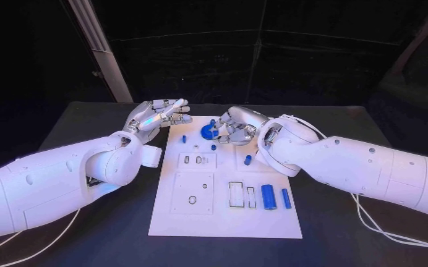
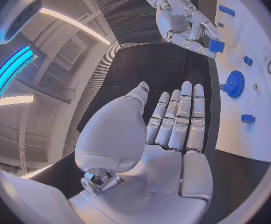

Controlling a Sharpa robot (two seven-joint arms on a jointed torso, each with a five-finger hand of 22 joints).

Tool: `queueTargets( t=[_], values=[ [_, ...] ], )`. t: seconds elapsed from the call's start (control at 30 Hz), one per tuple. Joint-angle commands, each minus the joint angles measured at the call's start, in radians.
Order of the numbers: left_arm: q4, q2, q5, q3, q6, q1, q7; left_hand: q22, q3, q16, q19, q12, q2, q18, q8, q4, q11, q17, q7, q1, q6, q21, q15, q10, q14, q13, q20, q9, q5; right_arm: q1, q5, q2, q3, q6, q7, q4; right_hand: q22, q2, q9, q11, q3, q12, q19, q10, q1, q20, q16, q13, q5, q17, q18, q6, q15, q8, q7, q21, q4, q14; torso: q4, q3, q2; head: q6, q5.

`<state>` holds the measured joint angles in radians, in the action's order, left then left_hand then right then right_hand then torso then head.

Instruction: Assemble the parts on the task board

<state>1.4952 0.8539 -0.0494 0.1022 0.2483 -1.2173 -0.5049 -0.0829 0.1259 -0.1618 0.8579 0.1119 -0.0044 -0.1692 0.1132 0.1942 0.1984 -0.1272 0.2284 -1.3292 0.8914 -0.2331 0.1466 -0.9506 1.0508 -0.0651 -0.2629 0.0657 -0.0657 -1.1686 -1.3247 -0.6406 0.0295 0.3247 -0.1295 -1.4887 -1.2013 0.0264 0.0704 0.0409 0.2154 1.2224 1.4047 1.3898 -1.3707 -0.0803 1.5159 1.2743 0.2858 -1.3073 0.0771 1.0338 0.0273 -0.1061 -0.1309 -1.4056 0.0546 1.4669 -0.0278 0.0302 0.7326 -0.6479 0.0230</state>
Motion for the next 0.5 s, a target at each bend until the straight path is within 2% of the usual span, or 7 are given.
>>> queueTargets(
  t=[0.03, 0.1, 0.23, 0.3, 0.37, 0.5],
  values=[
    [-0.004, -0.003, -0.015, -0.001, -0.007, -0.005, -0.015, 0.001, -0.001, 0.004, 0.006, -0.006, 0.010, -0.015, -0.003, -0.004, 0.001, -0.001, 0.025, -0.002, -0.005, 0.005, 0.004, -0.001, 0.001, 0.000, 0.000, 0.000, 0.004, 0.004, -0.091, 0.022, 0.000, -0.040, -0.052, 0.005, 0.000, -0.003, 0.001, 0.000, 0.023, 0.002, 0.000, -0.001, 0.011, 0.004, -0.004, 0.002, -0.002, -0.151, -0.005, 0.012, 0.004, -0.007, 0.002, -0.004, 0.017, 0.079, -0.0017, 0.0037, -0.002, 0.003, -0.016],
    [-0.007, -0.005, -0.017, -0.001, -0.007, -0.006, -0.015, 0.001, -0.001, 0.004, 0.006, -0.006, 0.010, -0.015, -0.003, -0.004, 0.001, -0.001, 0.025, -0.002, -0.005, 0.005, 0.004, -0.001, 0.001, 0.000, 0.000, 0.000, 0.004, 0.008, -0.104, 0.036, -0.001, -0.050, -0.063, 0.009, 0.000, -0.005, 0.001, 0.000, 0.023, 0.002, 0.000, -0.001, 0.013, 0.005, -0.004, 0.002, -0.004, -0.150, -0.005, 0.013, 0.004, -0.007, 0.002, -0.004, 0.018, 0.079, -0.0026, 0.0041, -0.002, -0.001, -0.026],
    [-0.010, -0.010, -0.019, -0.001, -0.007, -0.008, -0.015, 0.001, -0.001, 0.004, 0.006, -0.006, 0.010, -0.015, -0.003, -0.005, 0.001, -0.001, 0.024, -0.002, -0.005, 0.005, 0.004, -0.001, 0.001, 0.000, 0.000, 0.000, 0.004, 0.023, -0.129, 0.057, -0.002, -0.060, -0.069, 0.013, 0.000, -0.007, 0.001, 0.000, 0.024, 0.002, 0.000, -0.001, 0.016, 0.005, -0.005, 0.002, -0.006, -0.149, -0.005, 0.014, 0.005, -0.007, 0.002, -0.004, 0.019, 0.079, -0.0034, 0.0047, -0.002, -0.002, -0.019],
    [-0.010, -0.012, -0.019, -0.001, -0.008, -0.008, -0.015, 0.001, -0.001, 0.004, 0.006, -0.006, 0.010, -0.015, -0.003, -0.005, 0.001, -0.001, 0.024, -0.002, -0.005, 0.005, 0.004, -0.001, 0.001, 0.000, 0.000, 0.000, 0.004, 0.033, -0.145, 0.062, -0.003, -0.056, -0.068, 0.011, 0.001, -0.007, 0.001, -0.001, 0.026, 0.000, 0.000, -0.002, 0.018, 0.005, -0.007, 0.000, -0.005, -0.145, -0.004, 0.015, 0.005, -0.008, 0.003, -0.003, 0.020, 0.078, -0.0061, 0.0029, 0.000, -0.003, -0.018],
    [-0.010, -0.014, -0.019, -0.001, -0.008, -0.009, -0.014, 0.001, -0.001, 0.004, 0.006, -0.006, 0.010, -0.015, -0.003, -0.005, 0.001, -0.001, 0.024, -0.002, -0.005, 0.005, 0.004, -0.001, 0.001, 0.000, 0.000, 0.000, 0.004, 0.043, -0.161, 0.068, -0.003, -0.051, -0.067, 0.012, 0.002, -0.008, 0.001, -0.001, 0.026, -0.001, -0.001, -0.002, 0.018, 0.005, -0.007, 0.000, -0.005, -0.146, -0.004, 0.016, 0.005, -0.008, 0.003, -0.003, 0.020, 0.078, -0.0057, 0.0017, 0.000, -0.006, -0.024],
    [-0.010, -0.016, -0.020, -0.001, -0.008, -0.009, -0.014, 0.001, -0.001, 0.004, 0.006, -0.006, 0.010, -0.015, -0.003, -0.005, 0.001, -0.001, 0.024, -0.002, -0.005, 0.005, 0.004, -0.001, 0.001, 0.000, 0.000, 0.000, 0.004, 0.055, -0.188, 0.079, -0.003, -0.051, -0.067, 0.017, 0.001, -0.010, 0.002, -0.001, 0.027, 0.000, 0.000, -0.002, 0.019, 0.005, -0.006, 0.001, -0.004, -0.146, -0.004, 0.017, 0.005, -0.008, 0.004, -0.003, 0.020, 0.078, -0.0065, 0.0020, 0.000, -0.011, -0.028]
  ],
)
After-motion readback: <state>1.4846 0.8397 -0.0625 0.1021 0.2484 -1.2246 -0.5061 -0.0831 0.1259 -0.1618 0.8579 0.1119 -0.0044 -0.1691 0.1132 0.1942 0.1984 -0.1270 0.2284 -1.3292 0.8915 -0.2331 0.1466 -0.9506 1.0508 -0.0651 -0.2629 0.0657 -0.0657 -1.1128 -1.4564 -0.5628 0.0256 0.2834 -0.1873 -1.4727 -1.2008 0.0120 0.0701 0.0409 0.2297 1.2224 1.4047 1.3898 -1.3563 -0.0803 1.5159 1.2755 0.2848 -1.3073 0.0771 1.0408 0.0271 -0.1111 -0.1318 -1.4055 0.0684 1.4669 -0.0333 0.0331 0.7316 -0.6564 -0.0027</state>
